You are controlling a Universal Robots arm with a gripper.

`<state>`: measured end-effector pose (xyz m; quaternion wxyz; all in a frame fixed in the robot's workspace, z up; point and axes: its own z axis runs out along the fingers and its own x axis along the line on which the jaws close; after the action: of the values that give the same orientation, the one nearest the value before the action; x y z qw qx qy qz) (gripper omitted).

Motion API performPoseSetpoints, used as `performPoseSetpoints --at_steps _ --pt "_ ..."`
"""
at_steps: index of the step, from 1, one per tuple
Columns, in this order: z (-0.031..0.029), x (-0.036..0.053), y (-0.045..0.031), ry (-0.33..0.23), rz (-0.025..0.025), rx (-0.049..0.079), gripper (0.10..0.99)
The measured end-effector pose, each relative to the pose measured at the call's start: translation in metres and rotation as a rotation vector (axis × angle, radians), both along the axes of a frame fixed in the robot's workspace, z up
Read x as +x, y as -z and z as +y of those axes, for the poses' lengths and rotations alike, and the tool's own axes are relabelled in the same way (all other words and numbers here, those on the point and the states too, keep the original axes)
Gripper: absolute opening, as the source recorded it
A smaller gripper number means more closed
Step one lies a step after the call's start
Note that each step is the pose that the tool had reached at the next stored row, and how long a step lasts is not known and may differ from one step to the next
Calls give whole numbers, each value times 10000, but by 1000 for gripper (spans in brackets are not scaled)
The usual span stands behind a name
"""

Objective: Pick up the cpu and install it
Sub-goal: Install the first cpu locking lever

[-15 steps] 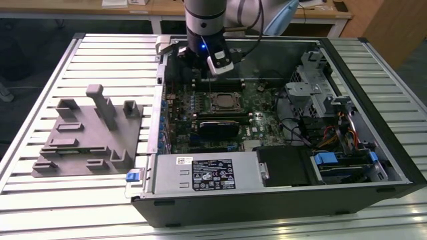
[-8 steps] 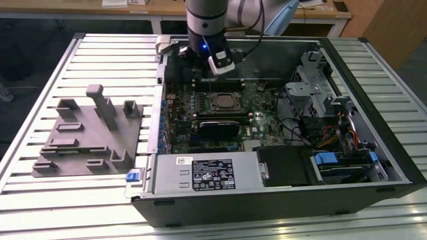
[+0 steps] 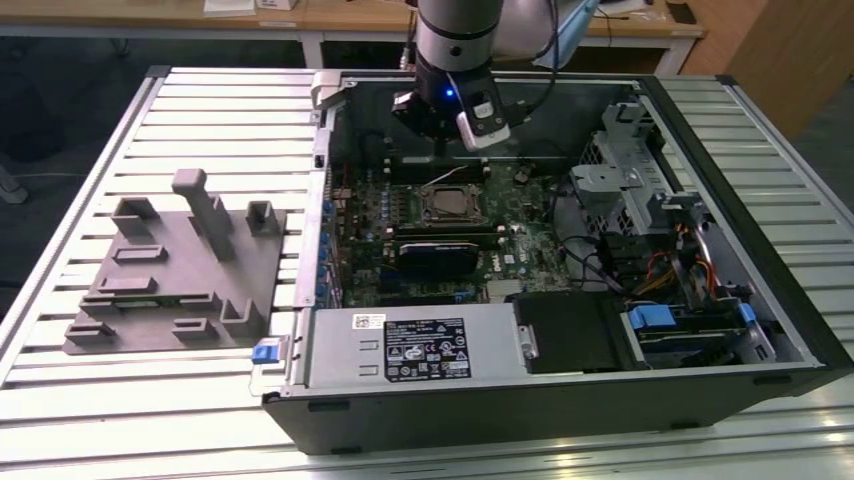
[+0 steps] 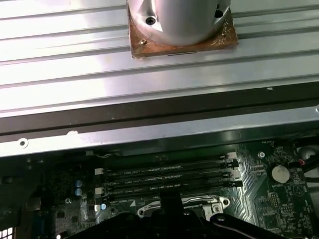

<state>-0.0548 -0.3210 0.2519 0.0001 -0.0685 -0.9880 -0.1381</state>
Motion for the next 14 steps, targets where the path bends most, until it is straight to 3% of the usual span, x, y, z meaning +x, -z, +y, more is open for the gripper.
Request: performPoseSetpoints --at_steps 4,5,6,10,11,12,14 --pt "0 1 0 3 -4 -1 106" --pt "1 1 2 5 -31 -18 106" --pt "1 0 4 14 -113 -55 106" --pt "0 0 11 163 -561 -337 106" --pt "0 0 15 206 -651 -373 106" --pt "0 0 24 242 -697 -379 106" --pt "0 0 51 298 -735 -383 106"
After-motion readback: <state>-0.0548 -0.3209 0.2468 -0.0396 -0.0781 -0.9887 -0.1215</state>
